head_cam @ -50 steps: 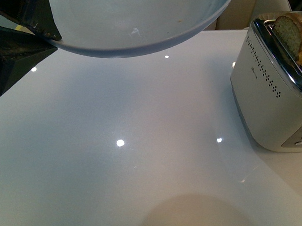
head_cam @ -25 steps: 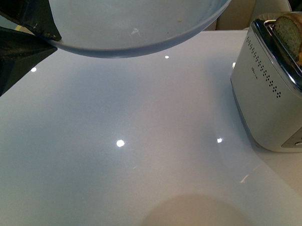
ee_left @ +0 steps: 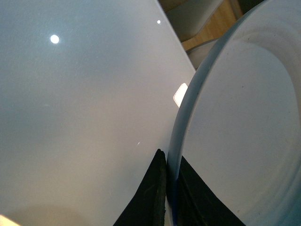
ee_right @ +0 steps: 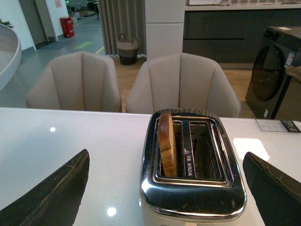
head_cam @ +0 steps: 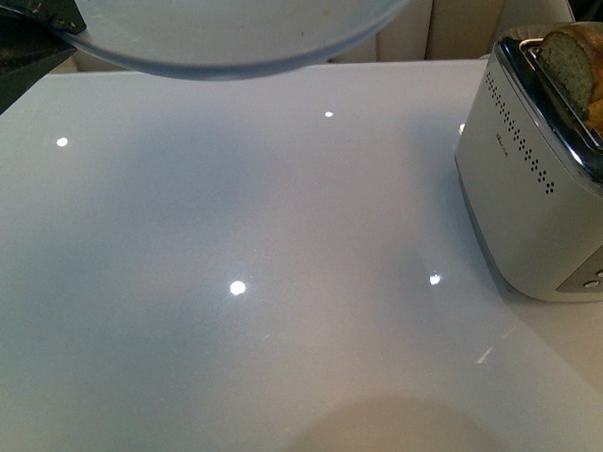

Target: Left arm holds plate, right arm toasts bread

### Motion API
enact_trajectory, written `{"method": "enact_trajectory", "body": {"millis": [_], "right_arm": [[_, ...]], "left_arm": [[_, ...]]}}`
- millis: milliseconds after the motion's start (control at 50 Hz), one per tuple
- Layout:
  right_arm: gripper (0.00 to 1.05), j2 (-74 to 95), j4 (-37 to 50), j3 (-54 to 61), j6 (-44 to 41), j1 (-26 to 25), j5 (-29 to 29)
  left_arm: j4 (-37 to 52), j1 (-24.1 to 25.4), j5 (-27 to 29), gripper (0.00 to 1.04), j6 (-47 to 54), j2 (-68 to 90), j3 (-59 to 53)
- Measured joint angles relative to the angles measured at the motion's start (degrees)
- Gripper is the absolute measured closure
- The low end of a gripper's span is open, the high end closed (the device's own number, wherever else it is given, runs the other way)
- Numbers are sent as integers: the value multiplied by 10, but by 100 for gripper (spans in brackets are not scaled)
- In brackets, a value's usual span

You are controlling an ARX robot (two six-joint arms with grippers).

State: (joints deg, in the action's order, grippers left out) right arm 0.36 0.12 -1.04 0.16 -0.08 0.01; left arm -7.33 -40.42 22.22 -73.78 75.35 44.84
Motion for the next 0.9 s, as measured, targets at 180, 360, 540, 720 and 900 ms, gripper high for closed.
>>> {"method": "enact_trajectory", "body": {"millis": [180, 360, 540, 720, 900], "right_arm": [[9, 0, 0, 0, 0, 0, 0], [9, 0, 0, 0, 0, 0, 0], [9, 0, 0, 0, 0, 0, 0], [9, 0, 0, 0, 0, 0, 0], [9, 0, 0, 0, 0, 0, 0]], "left_arm": [[1, 0, -10, 102, 37, 9, 3], [2, 14, -26, 102, 59, 20, 10], [7, 52, -50, 102, 84, 32, 11], [18, 105, -77, 102, 109, 37, 11], [38, 181, -126, 102, 157, 38, -6]]}}
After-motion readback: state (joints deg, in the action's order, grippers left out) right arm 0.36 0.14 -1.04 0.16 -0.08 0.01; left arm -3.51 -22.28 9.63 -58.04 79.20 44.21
